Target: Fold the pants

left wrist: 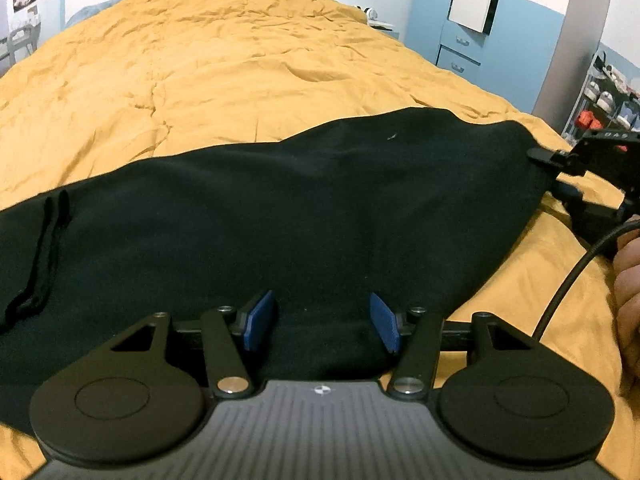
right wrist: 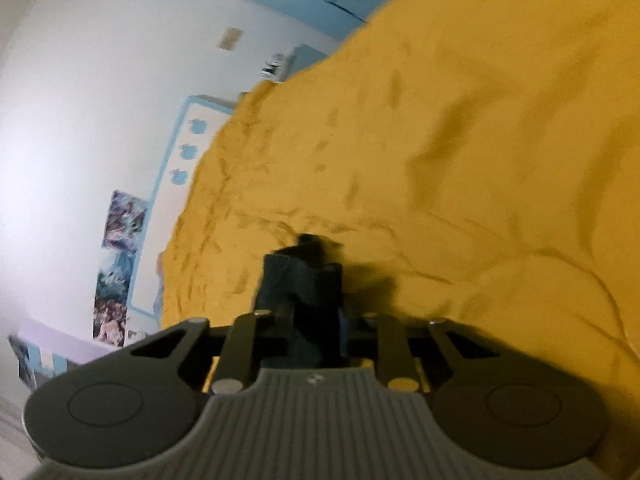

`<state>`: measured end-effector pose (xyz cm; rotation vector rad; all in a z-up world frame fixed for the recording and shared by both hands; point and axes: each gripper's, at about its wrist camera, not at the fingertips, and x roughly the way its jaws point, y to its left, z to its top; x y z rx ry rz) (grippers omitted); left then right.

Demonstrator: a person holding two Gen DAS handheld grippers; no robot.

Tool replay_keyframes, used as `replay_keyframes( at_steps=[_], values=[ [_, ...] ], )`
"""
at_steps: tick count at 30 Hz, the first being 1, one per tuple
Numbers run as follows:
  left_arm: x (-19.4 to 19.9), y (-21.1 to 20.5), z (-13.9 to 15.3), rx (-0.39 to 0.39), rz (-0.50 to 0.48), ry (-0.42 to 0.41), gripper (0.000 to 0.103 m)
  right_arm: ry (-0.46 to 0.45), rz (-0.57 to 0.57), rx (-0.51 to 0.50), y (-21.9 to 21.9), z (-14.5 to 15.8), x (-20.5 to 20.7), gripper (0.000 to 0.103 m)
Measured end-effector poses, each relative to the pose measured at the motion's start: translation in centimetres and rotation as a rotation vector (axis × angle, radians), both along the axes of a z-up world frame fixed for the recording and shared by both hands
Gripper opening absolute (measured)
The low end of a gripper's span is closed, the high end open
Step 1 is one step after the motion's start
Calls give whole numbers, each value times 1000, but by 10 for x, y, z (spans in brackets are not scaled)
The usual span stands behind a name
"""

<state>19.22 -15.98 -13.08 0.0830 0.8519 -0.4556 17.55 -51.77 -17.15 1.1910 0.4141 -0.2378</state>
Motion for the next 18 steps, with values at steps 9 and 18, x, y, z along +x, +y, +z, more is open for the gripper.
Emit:
replay_keyframes(
  at_steps=[9, 18],
  values=[
    [1, 51, 29, -232, 104, -19, 65, -122, 133, -299, 44, 72, 23, 7],
    [0, 204, 102, -506, 411, -91, 67, -254, 602, -823, 207, 123, 50, 6]
  ],
)
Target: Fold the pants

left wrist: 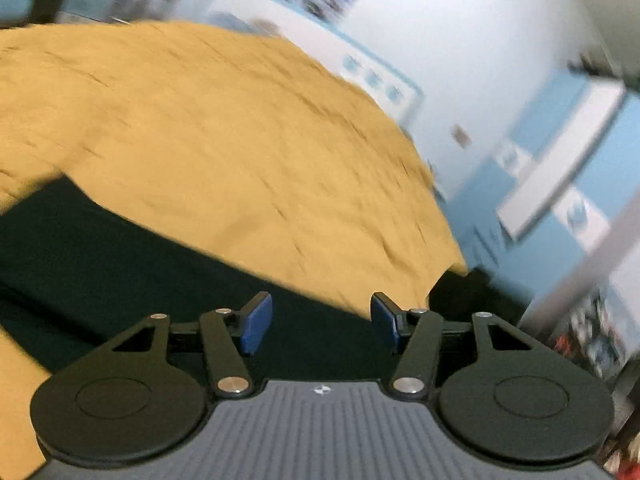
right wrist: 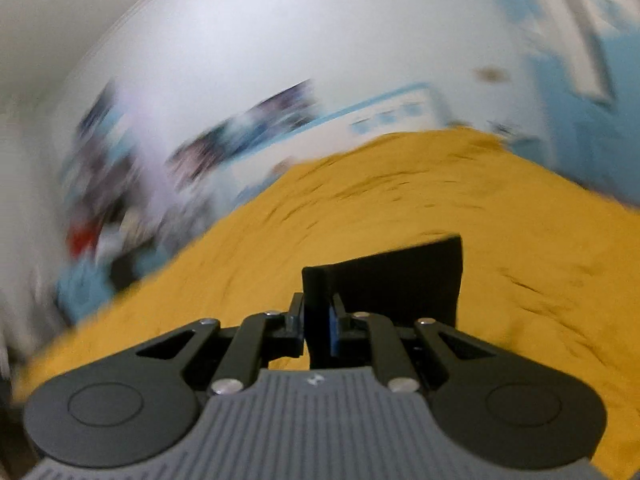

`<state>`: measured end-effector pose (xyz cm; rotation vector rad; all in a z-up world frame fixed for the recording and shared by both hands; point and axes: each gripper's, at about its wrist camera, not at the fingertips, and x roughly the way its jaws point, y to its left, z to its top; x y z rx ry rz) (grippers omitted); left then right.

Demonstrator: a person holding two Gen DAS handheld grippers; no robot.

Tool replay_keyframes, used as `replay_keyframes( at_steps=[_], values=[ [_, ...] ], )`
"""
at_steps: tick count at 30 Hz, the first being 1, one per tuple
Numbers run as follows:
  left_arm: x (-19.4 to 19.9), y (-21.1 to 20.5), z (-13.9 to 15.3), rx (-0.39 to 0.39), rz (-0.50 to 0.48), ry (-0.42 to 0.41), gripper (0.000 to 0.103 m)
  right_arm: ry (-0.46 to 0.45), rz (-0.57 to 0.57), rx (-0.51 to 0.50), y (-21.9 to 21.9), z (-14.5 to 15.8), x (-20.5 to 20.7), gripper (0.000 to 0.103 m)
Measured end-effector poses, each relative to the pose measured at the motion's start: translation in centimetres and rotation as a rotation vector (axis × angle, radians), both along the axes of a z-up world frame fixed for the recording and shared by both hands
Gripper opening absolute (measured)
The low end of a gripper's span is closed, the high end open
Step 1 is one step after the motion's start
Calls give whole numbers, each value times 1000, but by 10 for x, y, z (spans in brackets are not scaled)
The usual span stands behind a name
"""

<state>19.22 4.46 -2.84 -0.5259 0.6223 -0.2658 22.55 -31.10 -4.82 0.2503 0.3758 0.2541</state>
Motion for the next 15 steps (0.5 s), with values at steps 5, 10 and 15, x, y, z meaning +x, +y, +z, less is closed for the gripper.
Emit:
replay_keyframes(
  at_steps=[5, 10, 15],
  values=[
    [-17, 51, 51, 25, 89, -78, 89, 165, 339, -260, 93, -51, 4, 6],
    [-1, 45, 35, 120, 69, 8, 88, 227, 407, -412, 130, -70, -10, 30],
    [9, 20, -9, 92, -11, 115, 87, 232, 310, -248, 82, -49, -22, 32]
  ],
)
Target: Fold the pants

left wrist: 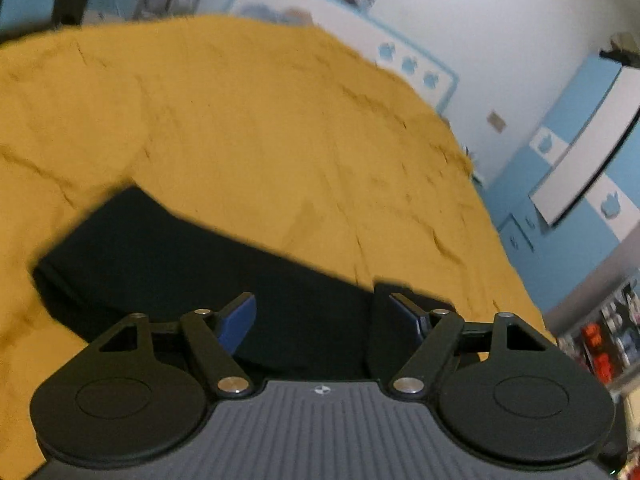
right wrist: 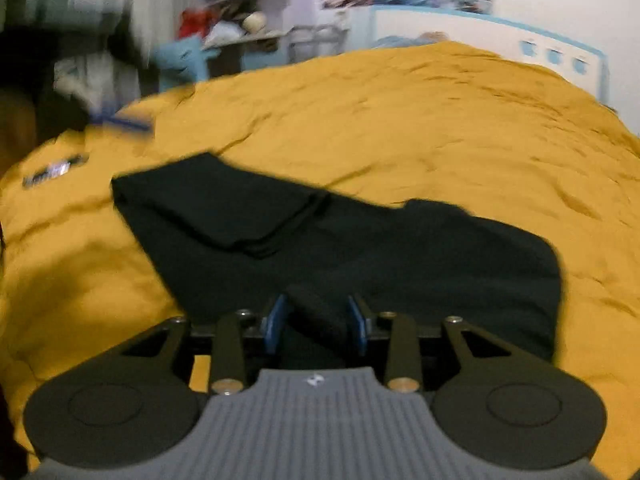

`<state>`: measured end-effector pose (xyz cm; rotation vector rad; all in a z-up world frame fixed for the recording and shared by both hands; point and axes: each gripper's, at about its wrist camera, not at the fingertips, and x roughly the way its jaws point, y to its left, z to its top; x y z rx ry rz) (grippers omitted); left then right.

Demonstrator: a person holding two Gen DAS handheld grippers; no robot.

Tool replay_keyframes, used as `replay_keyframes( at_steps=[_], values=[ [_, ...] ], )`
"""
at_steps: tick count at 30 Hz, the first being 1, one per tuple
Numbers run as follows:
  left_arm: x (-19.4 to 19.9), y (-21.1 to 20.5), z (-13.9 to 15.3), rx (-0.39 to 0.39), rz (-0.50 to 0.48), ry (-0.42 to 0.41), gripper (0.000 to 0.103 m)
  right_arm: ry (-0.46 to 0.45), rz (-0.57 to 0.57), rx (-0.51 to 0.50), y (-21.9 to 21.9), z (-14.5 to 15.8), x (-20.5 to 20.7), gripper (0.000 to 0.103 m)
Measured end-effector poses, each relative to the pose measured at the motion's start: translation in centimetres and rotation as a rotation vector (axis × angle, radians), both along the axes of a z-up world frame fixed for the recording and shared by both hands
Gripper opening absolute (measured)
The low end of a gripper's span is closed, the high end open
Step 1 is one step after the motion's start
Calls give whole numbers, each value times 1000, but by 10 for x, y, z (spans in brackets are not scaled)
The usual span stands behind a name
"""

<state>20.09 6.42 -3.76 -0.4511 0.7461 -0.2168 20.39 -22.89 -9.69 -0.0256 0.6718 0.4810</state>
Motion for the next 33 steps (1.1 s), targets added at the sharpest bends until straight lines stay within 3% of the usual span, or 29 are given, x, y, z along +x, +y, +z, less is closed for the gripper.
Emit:
replay_keyframes(
  at_steps=[3, 7, 11, 14, 17, 20, 21, 22, 23, 24, 25, 27, 33],
  values=[
    [7, -27, -25, 1, -71, 46, 87, 25, -112, 54, -34, 7, -12, 31],
    [22, -64, -49, 50, -152, 114, 87, 2, -259, 205, -98, 24, -47, 32],
    [22, -88, -62, 48, -182, 144, 87, -64, -401, 340, -151, 41, -81, 32],
    [30, -104, -68, 57, -192, 159, 87, -43, -449, 441, -174, 41, -82, 33],
    [36, -114, -76, 83, -147, 202, 86, -10, -449, 386, -165, 33, -72, 34],
    [38, -117, -80, 61, -120, 206, 86, 7, -398, 280, -144, 20, -64, 35],
    [38, -116, -81, 32, -124, 206, 82, 10, -376, 247, -134, 15, -59, 36],
    [40, -116, -83, -4, -128, 215, 70, 15, -363, 214, -123, 8, -50, 37],
    [41, -115, -84, -29, -122, 223, 44, 17, -356, 182, -115, 2, -46, 37],
    [43, -113, -85, -32, -105, 236, 32, 17, -351, 153, -108, -3, -41, 37],
    [44, -110, -85, -35, -91, 245, 29, 14, -349, 139, -103, -7, -37, 37],
    [42, -101, -84, -75, -76, 242, 5, 7, -339, 131, -96, -10, -32, 37],
    [20, -83, -51, -84, -41, 132, 5, -34, -318, 202, -102, -1, -37, 39]
  ],
)
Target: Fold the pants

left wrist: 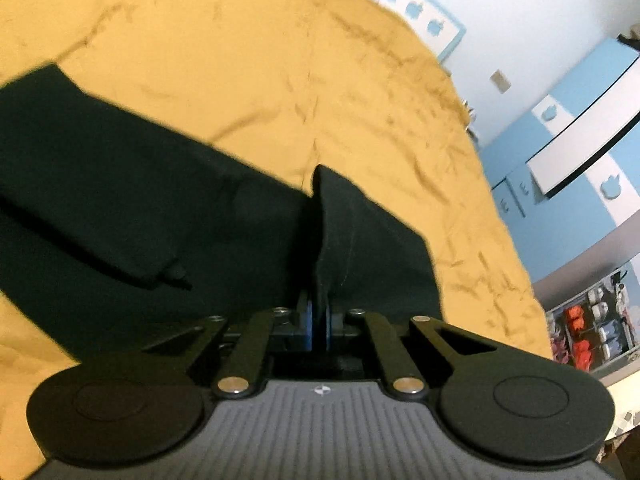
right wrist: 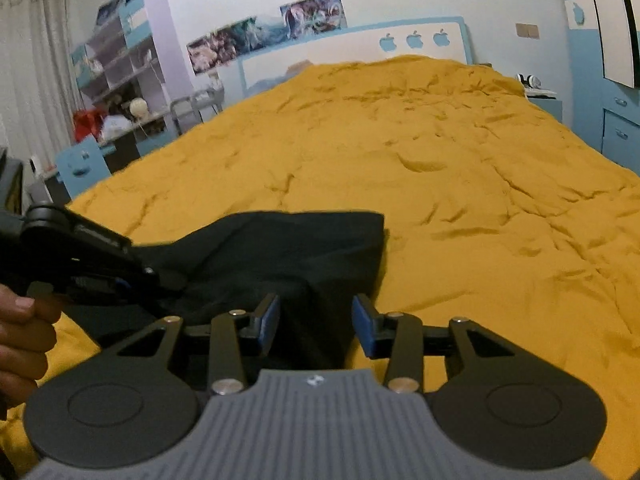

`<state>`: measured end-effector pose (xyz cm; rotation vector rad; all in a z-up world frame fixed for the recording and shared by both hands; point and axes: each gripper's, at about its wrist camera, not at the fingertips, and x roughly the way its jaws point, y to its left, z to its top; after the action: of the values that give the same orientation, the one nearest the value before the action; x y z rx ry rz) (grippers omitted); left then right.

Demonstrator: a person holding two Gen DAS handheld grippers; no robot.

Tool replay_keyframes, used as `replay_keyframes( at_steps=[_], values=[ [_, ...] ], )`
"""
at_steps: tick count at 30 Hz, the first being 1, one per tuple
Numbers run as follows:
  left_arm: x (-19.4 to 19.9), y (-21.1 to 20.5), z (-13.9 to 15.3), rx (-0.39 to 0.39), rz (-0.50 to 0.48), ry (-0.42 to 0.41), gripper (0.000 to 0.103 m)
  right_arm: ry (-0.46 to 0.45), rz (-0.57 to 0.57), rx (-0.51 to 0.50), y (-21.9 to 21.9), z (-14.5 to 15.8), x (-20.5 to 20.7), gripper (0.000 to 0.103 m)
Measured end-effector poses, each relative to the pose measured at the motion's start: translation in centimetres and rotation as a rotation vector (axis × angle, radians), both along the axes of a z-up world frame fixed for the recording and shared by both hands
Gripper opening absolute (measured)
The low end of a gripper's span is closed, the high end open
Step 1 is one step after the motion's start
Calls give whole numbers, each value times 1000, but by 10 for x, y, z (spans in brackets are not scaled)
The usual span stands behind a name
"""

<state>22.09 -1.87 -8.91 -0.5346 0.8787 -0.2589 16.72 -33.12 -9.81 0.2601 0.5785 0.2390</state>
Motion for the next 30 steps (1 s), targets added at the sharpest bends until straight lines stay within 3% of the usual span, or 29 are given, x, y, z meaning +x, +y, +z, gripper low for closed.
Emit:
replay_keyframes(
  at_steps=[3, 7, 8, 10, 12, 16, 22, 26, 30],
  values=[
    [-2, 2, 0, 57, -13, -7, 5, -14, 7, 33, -1, 7, 3, 40],
    [5, -1, -24, 141, -14, 12, 7, 15, 51, -28, 18, 0, 20, 39],
    [6, 0, -27, 146, -14, 19, 8, 73, 77, -67, 25, -8, 26, 37],
    [5, 1, -28, 146, -23, 22, 8, 228, 173, -236, 47, -31, 30, 32],
    [2, 4, -26, 147, -37, 17, 9, 206, 216, -330, 56, -30, 21, 32],
    [-4, 7, -24, 150, -44, 8, 11, 264, 212, -280, 42, -10, 21, 32],
    [-10, 9, -25, 167, -58, -1, 14, 131, 105, -118, 32, 13, 30, 32],
    [-11, 11, -22, 160, -60, 7, 14, 115, 85, -137, 53, -5, 39, 32],
    [-14, 17, -19, 151, -76, 17, 14, 151, 143, -250, 74, -29, 33, 33]
  ],
)
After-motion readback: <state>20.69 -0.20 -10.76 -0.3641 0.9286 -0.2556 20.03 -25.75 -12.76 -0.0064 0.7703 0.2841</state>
